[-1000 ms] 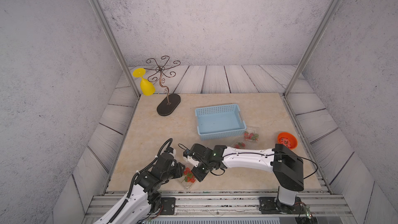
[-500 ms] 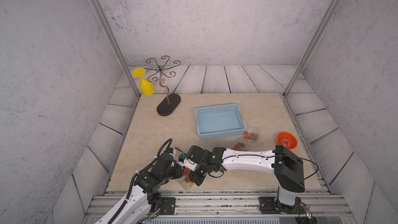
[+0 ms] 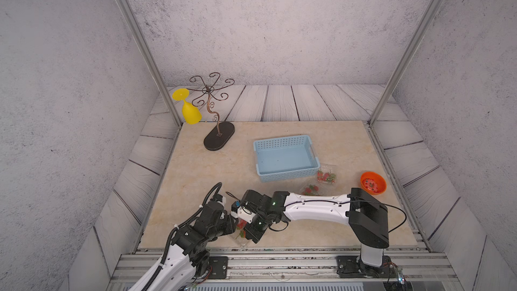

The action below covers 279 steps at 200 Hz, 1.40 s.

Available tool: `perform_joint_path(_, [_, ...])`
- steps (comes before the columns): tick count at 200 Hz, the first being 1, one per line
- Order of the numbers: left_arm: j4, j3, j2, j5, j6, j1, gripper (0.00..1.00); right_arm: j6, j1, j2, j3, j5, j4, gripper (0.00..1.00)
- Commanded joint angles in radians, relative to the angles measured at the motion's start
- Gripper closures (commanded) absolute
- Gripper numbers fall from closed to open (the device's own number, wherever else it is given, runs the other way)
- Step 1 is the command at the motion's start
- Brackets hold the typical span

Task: Pack strawberries into containers
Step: Close the packing box at the center of the board.

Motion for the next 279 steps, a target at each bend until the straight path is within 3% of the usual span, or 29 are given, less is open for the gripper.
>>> perform_joint_path(1, [-0.024, -0.004, 0.007, -0.011, -0.010, -0.006, 0.67, 0.072, 0.006, 0.034, 0.012, 0.002, -0.026, 1.00])
perform_joint_path(97, [-0.110, -0.004, -0.075, -0.086, -0.060, -0.006, 0.67, 0.327, 0.015, 0.010, 0.054, 0.114, 0.017, 1.00])
perform_joint_path(279, [-0.080, -0.004, -0.069, -0.069, -0.027, -0.006, 0.67, 0.375, 0.080, 0.091, -0.034, 0.126, 0.038, 1.00])
